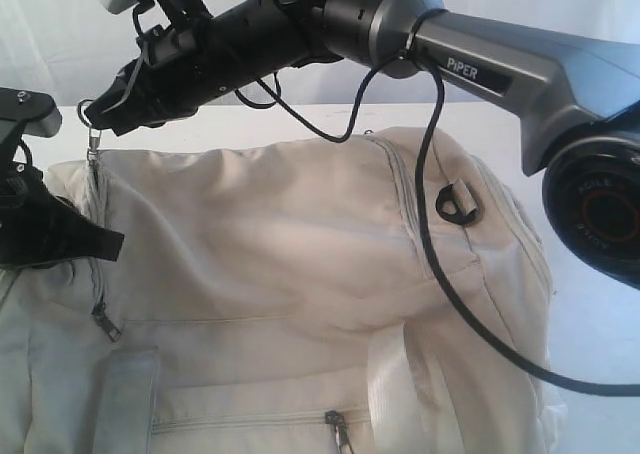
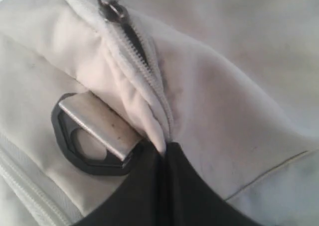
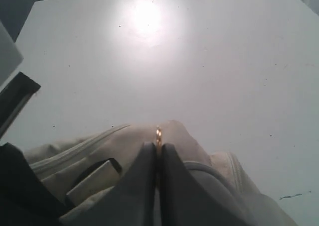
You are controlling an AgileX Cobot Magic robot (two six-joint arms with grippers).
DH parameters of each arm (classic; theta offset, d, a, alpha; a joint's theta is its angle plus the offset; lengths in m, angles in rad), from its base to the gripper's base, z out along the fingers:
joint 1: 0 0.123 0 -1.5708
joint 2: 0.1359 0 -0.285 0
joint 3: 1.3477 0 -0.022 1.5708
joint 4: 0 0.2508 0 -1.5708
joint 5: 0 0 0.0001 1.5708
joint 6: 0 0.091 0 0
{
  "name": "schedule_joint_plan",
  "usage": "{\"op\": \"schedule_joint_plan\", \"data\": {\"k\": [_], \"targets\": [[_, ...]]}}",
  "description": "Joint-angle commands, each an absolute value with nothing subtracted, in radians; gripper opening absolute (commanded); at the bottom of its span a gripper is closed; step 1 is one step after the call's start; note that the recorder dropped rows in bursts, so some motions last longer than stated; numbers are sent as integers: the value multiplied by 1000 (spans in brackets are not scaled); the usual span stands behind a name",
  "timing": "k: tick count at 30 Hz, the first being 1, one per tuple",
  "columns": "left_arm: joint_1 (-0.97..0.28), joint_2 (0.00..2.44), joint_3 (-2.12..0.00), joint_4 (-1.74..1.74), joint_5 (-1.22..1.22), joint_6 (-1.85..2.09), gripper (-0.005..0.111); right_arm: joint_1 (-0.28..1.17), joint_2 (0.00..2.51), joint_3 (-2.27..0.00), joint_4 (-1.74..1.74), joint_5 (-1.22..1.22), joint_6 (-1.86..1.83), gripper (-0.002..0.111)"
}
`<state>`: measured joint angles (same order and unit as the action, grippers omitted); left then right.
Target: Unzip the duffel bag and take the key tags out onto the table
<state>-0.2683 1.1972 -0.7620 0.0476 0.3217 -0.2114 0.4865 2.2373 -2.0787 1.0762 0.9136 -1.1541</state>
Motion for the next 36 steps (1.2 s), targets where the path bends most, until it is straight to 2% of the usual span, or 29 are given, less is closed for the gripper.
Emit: {"op": "schedule_joint_plan", "data": {"k": [1,22,36], "targets": [[-268,1185,-763,74,440,-211,0,477,2265,-2086,1099,858,-1162,0],[-268,1025,-763,113,547,-210,0,475,2295,-2086,1118,558,-1165,0],[-268,1023,-763,124,544,-209,0,337,2293,-2086,849,706,-880,0]]}}
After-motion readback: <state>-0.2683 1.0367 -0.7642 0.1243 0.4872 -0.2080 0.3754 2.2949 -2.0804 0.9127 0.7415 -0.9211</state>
